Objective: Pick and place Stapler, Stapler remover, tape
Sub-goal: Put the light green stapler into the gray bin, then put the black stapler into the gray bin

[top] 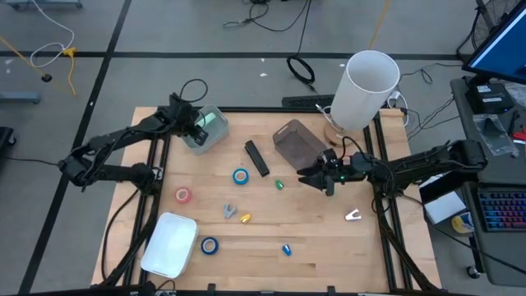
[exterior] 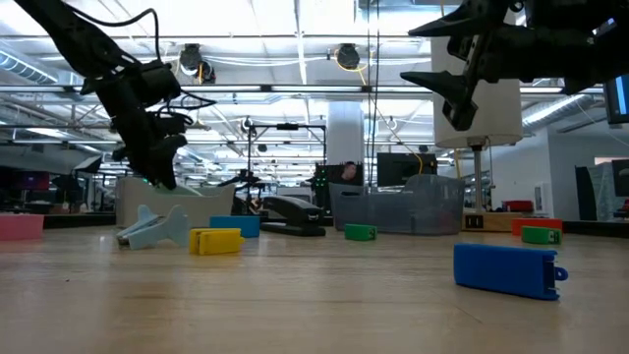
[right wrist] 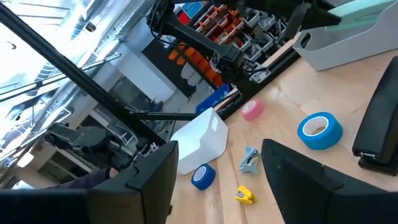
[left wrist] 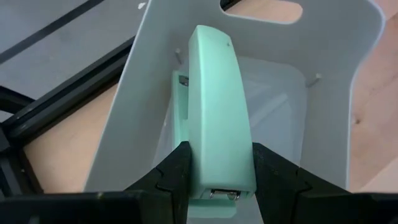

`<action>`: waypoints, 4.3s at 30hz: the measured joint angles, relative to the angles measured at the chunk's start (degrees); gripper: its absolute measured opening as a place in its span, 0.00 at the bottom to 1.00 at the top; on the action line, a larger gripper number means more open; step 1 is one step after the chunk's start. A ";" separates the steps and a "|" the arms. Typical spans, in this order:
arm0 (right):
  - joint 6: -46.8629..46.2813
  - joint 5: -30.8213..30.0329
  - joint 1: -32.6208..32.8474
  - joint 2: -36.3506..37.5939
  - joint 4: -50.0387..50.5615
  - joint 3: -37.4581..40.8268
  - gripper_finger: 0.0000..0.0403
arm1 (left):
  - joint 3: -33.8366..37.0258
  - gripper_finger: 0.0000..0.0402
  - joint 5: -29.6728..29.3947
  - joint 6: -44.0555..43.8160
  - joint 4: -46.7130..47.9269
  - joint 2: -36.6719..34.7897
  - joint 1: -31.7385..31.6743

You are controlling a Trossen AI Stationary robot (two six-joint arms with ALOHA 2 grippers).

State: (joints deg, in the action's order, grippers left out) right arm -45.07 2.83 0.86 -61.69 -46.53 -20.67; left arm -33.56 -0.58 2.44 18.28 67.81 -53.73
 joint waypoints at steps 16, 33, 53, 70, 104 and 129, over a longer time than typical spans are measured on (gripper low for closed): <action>-3.35 0.17 0.00 -0.02 0.01 -0.02 0.56 | 0.94 0.63 -4.01 0.09 2.68 0.09 -0.24; -3.32 0.20 -0.01 -0.02 0.00 -0.07 0.57 | -1.40 0.59 -2.33 -5.44 1.21 -9.34 2.11; -6.44 -0.02 -0.03 -0.02 0.01 -0.07 0.57 | -2.67 0.58 2.73 -22.67 -5.79 -14.43 36.35; -2.22 -0.04 0.02 -0.04 -4.12 -0.07 0.55 | -2.67 0.58 -0.09 -34.86 -5.97 -8.04 46.52; 24.82 -22.64 14.99 -17.62 32.43 -39.50 0.54 | -2.60 0.58 -3.10 -26.13 5.92 -30.24 47.28; 6.79 -20.42 1.35 -42.05 62.48 -63.80 0.55 | -2.60 0.58 -2.97 -21.97 12.16 -34.95 47.28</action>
State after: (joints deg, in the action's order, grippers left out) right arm -38.28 -17.59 2.21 -103.74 15.94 -84.47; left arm -36.16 -3.55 -19.53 30.44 32.86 -6.46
